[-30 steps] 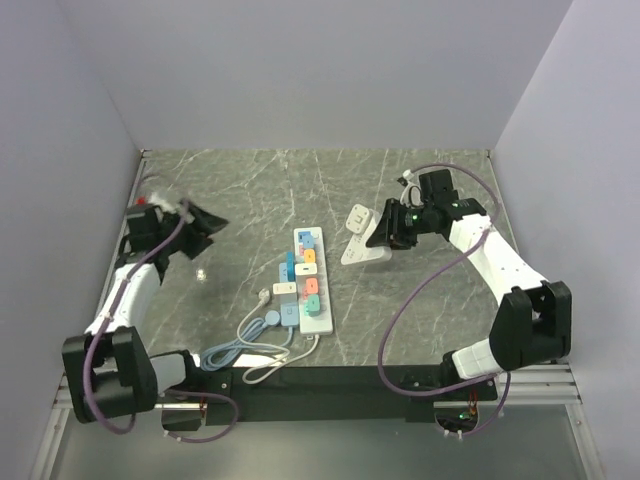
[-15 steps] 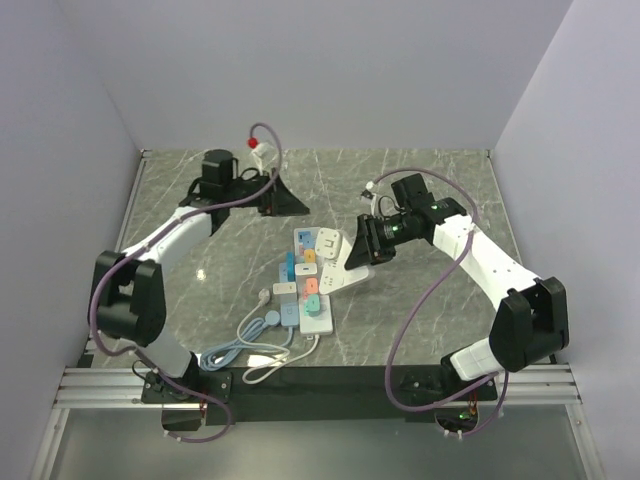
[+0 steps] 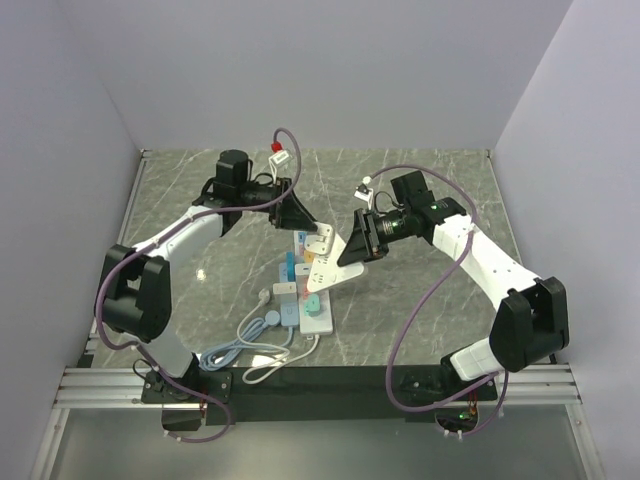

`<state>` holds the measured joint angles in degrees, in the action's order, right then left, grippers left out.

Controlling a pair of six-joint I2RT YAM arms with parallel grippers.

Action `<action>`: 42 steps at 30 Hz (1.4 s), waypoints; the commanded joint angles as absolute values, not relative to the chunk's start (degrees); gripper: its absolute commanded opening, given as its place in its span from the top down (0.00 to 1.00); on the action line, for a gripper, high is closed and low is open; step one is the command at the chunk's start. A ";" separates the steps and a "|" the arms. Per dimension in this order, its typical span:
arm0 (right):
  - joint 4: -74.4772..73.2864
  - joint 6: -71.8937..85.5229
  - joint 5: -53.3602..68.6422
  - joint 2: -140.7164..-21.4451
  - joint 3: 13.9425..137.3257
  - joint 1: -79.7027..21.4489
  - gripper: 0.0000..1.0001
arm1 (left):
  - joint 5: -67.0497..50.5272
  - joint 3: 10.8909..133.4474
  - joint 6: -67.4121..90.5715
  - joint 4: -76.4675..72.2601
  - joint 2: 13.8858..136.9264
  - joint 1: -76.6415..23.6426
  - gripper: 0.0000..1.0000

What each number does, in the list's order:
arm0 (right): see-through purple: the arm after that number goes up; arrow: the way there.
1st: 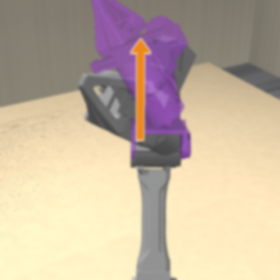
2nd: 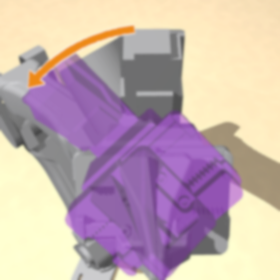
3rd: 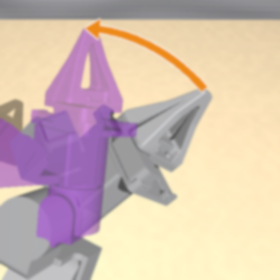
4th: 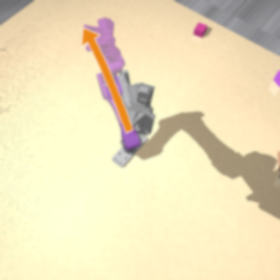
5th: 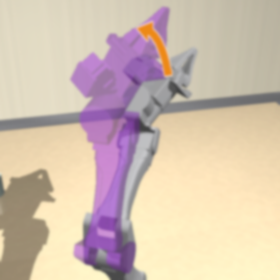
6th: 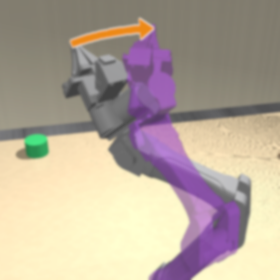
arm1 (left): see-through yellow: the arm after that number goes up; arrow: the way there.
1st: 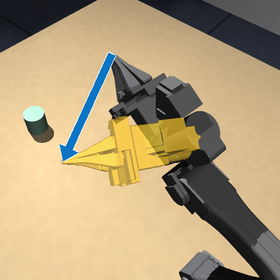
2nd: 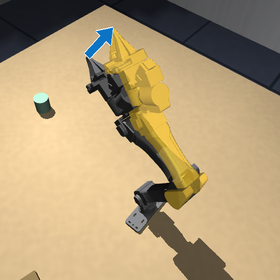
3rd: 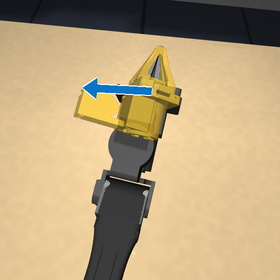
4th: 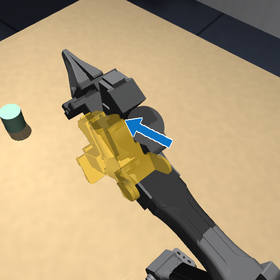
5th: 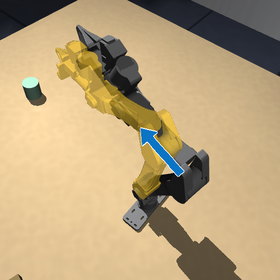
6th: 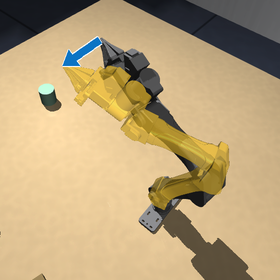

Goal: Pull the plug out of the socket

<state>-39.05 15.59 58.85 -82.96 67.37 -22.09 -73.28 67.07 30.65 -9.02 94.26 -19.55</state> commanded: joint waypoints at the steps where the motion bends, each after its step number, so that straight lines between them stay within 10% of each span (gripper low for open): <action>1: -36.04 16.61 63.20 -82.44 71.10 -21.88 1.00 | -77.52 71.36 22.18 -0.74 94.74 -21.97 0.18; 15: -41.74 18.98 45.19 -85.34 75.93 -21.88 1.00 | -68.04 73.65 19.86 6.94 94.13 -23.46 0.62; 26: -42.01 24.96 34.80 -86.22 77.17 -22.58 1.00 | -47.13 80.23 23.12 13.17 93.34 -29.87 0.64; 36: -41.48 25.22 36.47 -85.87 78.13 -23.03 1.00 | -32.79 83.14 20.48 20.39 96.50 -33.66 0.38; 42: -41.31 24.96 37.09 -85.52 77.96 -23.20 1.00 | -25.94 84.55 18.81 23.82 97.38 -34.36 0.40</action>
<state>-43.72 24.67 34.37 -86.72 75.00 -22.74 -31.73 81.73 20.69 21.69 96.88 -33.82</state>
